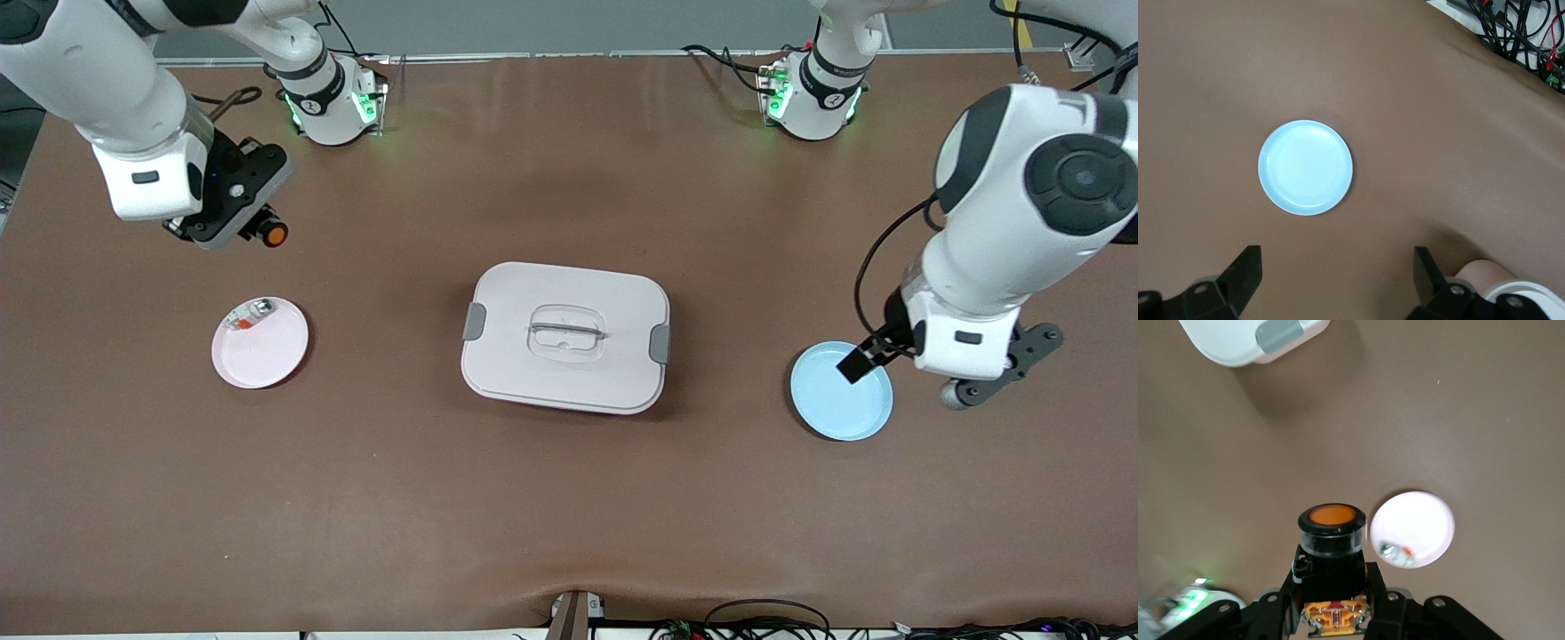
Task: Transfer orange switch to right arm and place
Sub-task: 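Carry the switch with the right gripper over the white plate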
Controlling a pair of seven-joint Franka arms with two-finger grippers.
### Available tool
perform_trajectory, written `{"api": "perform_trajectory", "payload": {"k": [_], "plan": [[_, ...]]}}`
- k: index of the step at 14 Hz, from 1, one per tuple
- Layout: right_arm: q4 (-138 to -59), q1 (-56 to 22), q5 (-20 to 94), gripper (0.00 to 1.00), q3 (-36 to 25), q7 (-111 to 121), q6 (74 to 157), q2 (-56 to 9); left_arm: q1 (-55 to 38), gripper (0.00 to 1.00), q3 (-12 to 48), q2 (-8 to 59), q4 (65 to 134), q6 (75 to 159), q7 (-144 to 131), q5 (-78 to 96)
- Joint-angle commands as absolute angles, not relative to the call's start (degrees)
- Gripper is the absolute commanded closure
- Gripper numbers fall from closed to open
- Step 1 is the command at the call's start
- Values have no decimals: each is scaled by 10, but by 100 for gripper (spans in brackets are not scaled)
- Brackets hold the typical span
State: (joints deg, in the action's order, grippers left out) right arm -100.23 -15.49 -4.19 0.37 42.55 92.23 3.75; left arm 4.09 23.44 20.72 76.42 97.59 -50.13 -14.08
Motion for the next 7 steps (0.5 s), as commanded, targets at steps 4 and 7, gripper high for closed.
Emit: {"api": "perform_trajectory", "payload": {"k": [4,7], "plan": [[-1183,-91,-116,100,13,607,1084,98,48,0,194,134,788,931,-351,-137],[-1243,-59,-153,100,13,655,1161,99,18,0,121,78,837,930,-237,-92]]}}
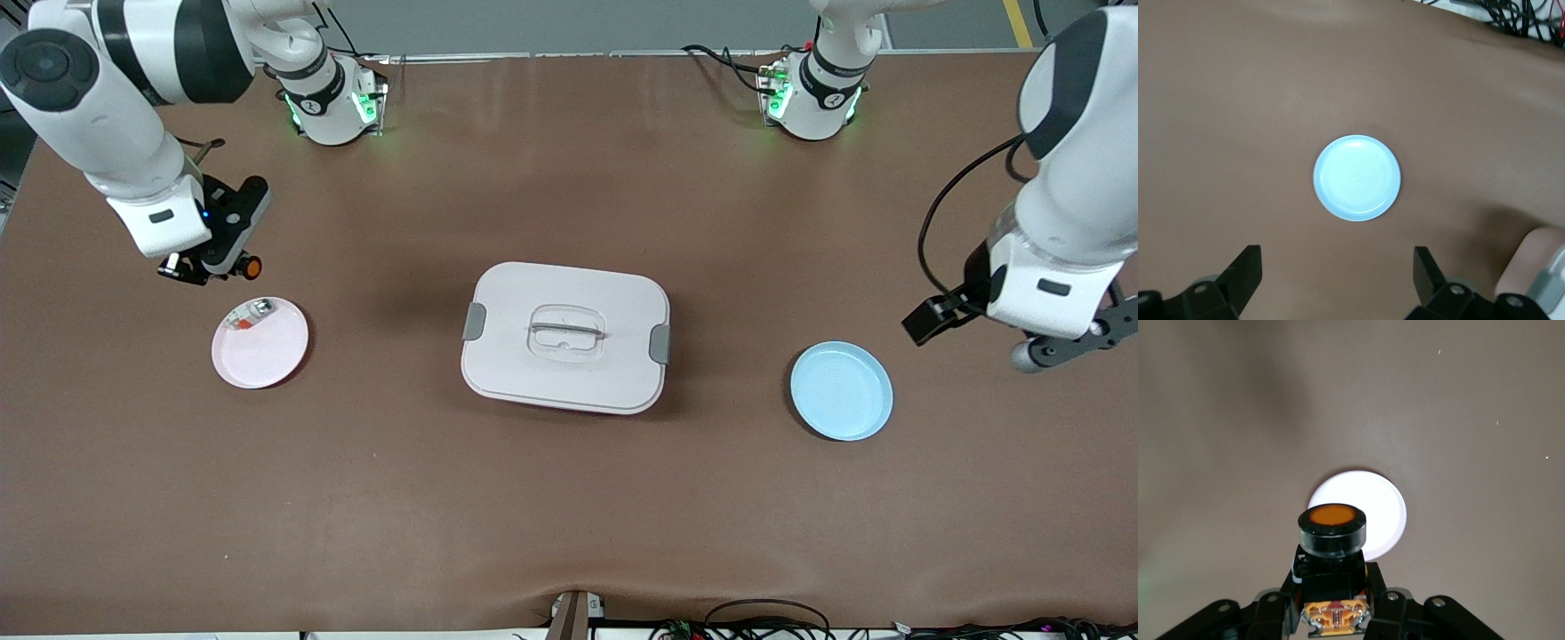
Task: Transfer orange switch to right arm and place
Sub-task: 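Carry the switch with the right gripper over the white plate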
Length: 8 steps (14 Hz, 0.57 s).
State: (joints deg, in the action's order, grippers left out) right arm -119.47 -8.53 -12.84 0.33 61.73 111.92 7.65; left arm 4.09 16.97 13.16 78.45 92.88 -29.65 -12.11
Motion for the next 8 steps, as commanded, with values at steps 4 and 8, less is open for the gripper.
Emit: {"api": "perform_trajectory", "payload": {"k": [4,8], "plan": [[-1298,2,-155,100,13,728,1265,81,-6,0,66,17,890,929,-134,-69],[-1308,31,-156,100,13,739,1302,28,-8,0,63,-9,903,907,-120,-69]]}}
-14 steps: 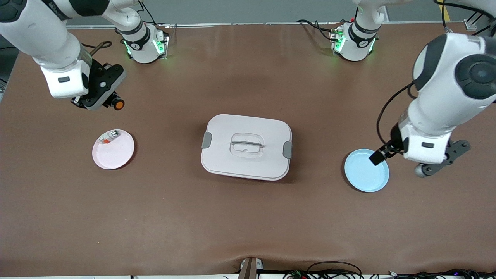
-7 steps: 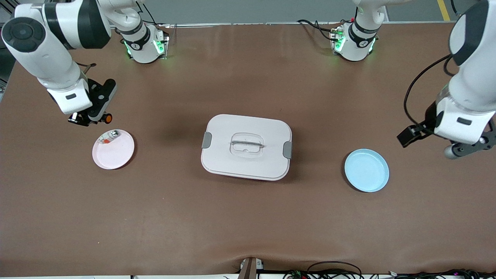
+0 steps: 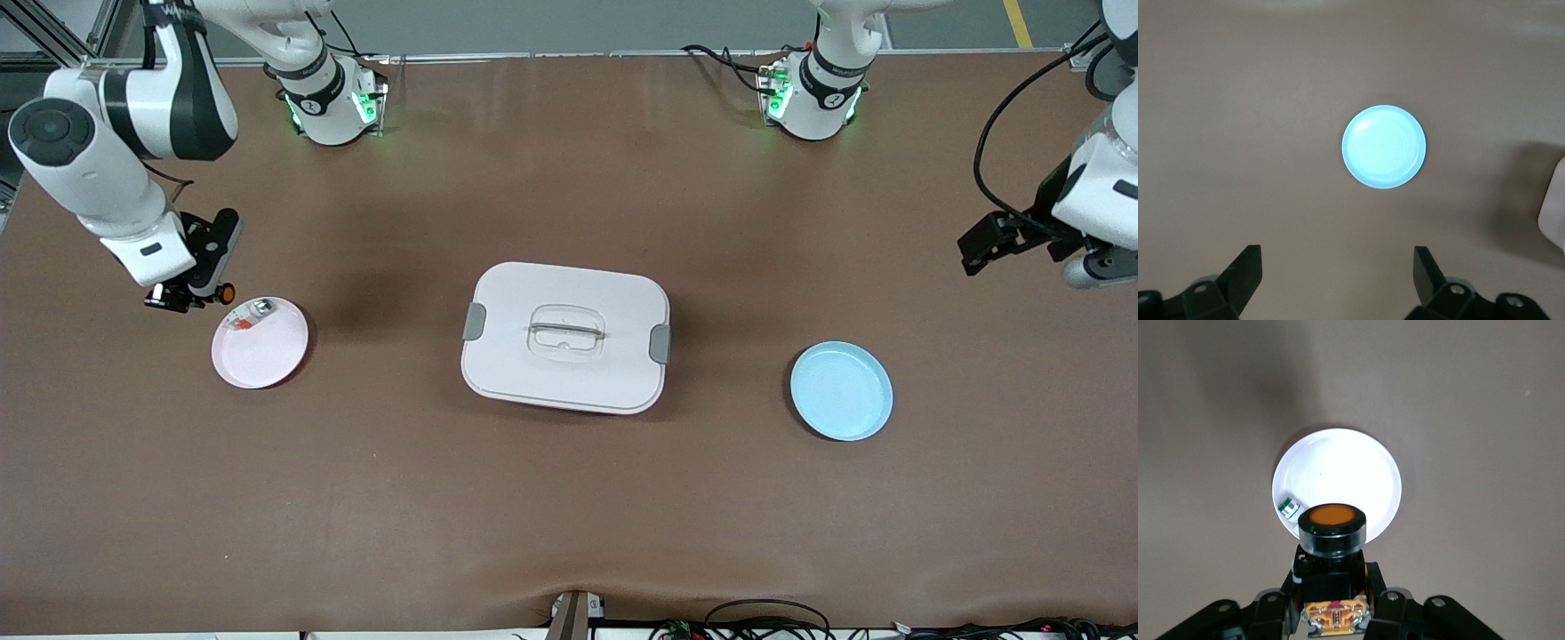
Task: Transfer orange switch to right arm and place
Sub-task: 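Carry the switch with the right gripper over the white plate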
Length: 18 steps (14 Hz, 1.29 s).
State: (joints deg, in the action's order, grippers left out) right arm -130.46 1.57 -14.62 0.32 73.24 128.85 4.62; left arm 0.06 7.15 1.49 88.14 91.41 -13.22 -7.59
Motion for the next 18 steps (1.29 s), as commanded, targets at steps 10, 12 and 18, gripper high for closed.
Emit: {"api": "perform_trajectory", "payload": {"k": [10,12,18], "plan": [[-1326,56,-158,100,13,740,1412,-95,-5,0,67,-33,918,904,-102,-48],[-1326,56,-158,100,13,740,1442,-119,-7,0,68,-32,918,906,-102,-43],[-1311,64,-181,100,11,741,1514,-189,-5,0,69,-33,920,914,-102,-33]]}}
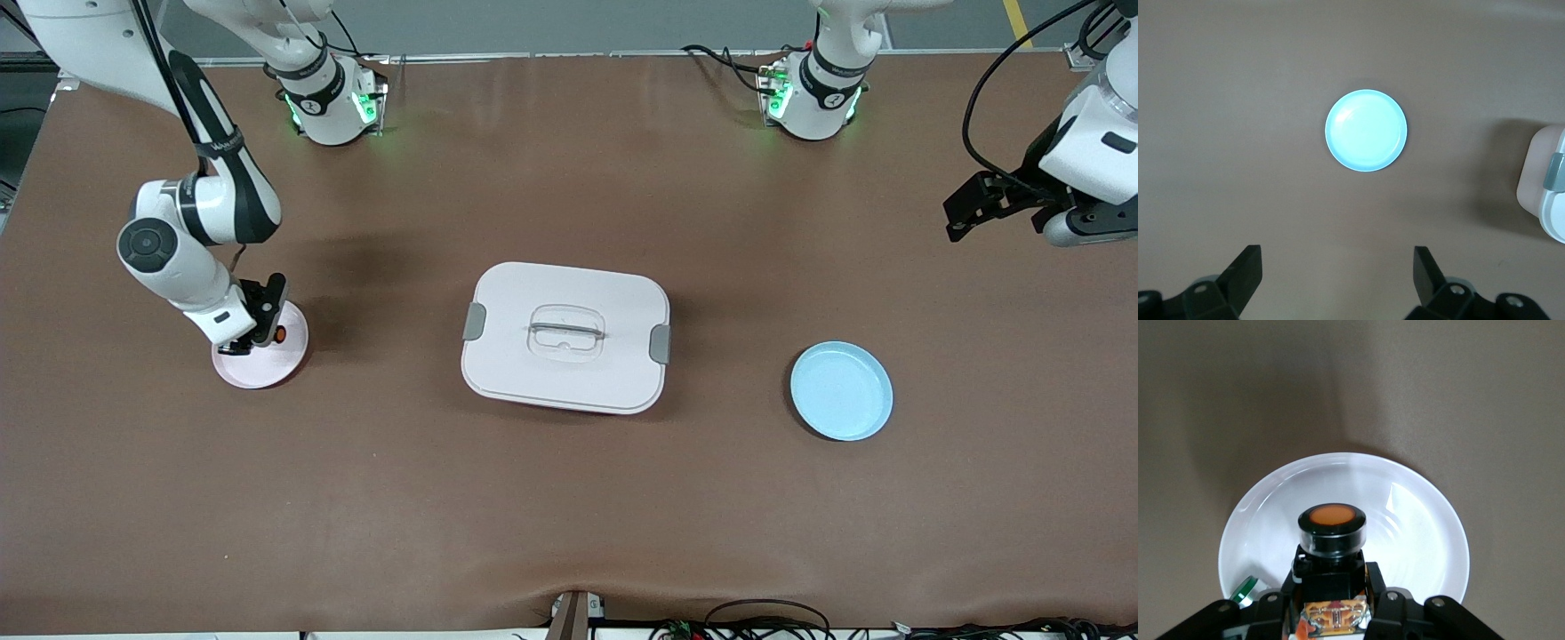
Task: Transfer orange switch to right arm and place
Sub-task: 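Carry the switch with the right gripper over the white plate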
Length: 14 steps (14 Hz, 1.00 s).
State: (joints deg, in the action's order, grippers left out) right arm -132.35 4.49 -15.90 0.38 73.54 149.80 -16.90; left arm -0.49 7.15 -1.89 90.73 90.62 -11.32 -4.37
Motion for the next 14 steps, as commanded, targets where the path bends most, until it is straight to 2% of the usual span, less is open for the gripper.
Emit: {"api": "perform_trajectory", "payload": {"k": [1,12,14], "plan": [[-1311,69,-186,100,11,741,1520,-194,-5,0,69,-33,920,914,-102,-33],[-1316,75,-192,100,9,740,1542,-222,-6,0,69,-25,920,919,-103,-34],[-1315,75,-192,96,9,740,1542,-221,-7,0,69,-25,920,919,-103,-34]]}}
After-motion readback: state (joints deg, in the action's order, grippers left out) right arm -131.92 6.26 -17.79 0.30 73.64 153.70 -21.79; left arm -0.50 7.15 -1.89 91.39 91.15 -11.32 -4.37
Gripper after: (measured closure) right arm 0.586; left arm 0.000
